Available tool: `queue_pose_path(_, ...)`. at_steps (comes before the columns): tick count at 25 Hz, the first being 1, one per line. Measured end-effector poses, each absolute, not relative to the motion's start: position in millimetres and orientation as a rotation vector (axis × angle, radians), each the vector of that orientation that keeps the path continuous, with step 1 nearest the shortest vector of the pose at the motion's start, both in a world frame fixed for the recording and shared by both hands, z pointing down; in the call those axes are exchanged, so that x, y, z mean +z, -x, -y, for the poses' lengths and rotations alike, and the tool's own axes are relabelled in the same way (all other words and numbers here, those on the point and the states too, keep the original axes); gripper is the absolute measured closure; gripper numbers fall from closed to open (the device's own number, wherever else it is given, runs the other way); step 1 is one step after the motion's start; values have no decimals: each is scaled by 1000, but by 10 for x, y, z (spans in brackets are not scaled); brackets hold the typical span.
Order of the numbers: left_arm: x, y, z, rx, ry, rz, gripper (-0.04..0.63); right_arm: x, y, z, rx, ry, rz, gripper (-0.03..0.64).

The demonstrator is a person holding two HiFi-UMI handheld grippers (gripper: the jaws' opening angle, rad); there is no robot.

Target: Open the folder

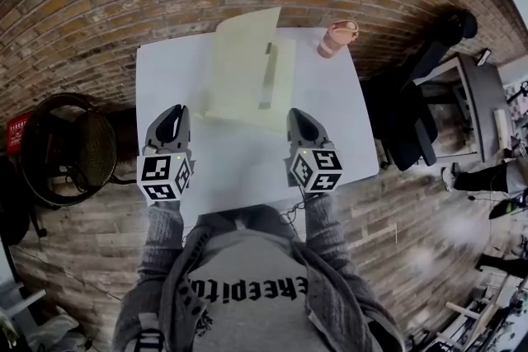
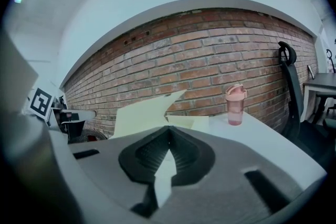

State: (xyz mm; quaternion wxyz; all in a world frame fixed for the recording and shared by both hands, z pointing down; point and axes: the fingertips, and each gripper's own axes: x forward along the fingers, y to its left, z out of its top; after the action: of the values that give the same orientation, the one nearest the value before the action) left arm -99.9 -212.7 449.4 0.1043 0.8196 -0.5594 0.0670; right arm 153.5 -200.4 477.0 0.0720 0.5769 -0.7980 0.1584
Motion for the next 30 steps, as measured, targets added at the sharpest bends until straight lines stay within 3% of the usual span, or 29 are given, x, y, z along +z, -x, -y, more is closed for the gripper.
queue_pose_path(30, 3717, 856, 1908, 21, -2676, 1526, 565, 3766, -1609, 1325, 135, -2029, 2387, 614)
